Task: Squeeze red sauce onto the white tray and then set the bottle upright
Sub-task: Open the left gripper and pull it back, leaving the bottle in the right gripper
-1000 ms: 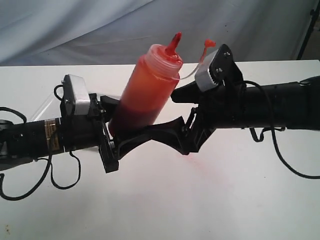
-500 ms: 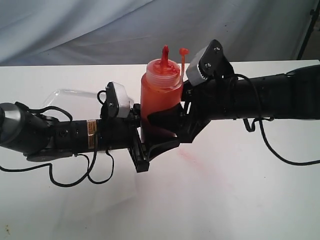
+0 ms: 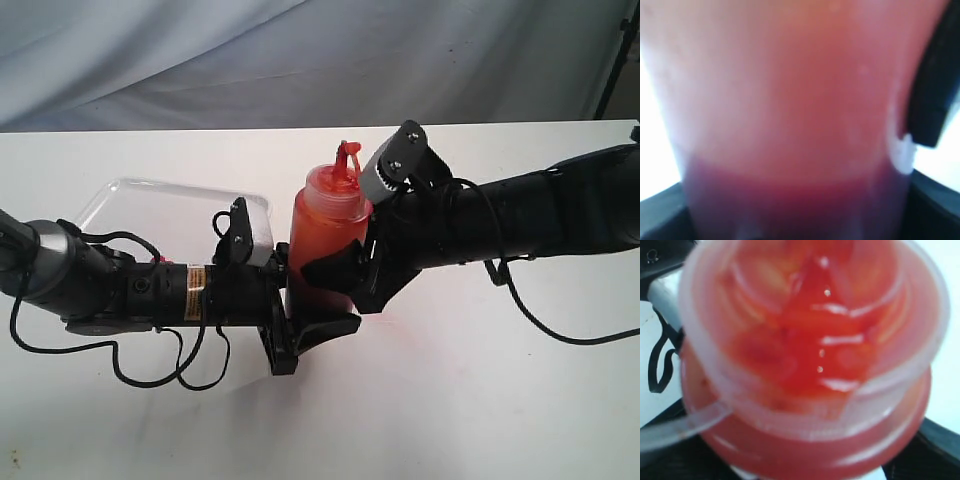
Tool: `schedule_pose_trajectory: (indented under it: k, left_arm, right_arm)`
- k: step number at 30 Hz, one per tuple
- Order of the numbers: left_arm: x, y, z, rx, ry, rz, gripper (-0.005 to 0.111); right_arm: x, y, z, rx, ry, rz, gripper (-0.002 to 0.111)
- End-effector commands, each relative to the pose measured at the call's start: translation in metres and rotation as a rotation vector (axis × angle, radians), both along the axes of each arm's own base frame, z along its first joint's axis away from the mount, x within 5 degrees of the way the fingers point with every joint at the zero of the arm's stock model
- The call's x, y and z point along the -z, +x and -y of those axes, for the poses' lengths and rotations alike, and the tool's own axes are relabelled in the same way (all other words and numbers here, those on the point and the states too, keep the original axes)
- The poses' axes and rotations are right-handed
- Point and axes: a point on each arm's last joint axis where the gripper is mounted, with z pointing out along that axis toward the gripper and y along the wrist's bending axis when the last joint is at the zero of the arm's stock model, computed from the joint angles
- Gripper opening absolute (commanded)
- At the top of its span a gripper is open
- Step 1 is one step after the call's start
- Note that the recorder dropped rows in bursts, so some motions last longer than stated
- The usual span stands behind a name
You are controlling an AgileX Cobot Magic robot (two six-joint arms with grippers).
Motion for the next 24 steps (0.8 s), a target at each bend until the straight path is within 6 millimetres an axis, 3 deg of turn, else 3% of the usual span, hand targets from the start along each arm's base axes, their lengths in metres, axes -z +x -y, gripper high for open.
schedule_pose_trajectory:
  k: [1, 13, 24]
  left_arm:
    - [-0.015, -0.015, 0.014, 0.158, -0.100, 0.043, 0.000]
    - [-0.014, -0.027, 0.051, 0.217, -0.021, 0.026, 0.000]
    - [-0.015, -0.021, 0.055, 0.187, -0.020, -0.036, 0.000]
  right_arm:
    - [0.008, 0.009, 0.008, 0.084, -0.079, 0.010, 0.000]
    - [0.013, 0.005, 0.011, 0.036, -0.152, -0.007, 0.000]
    - [0.016, 0.003, 0.012, 0.010, -0.193, -0.016, 0.000]
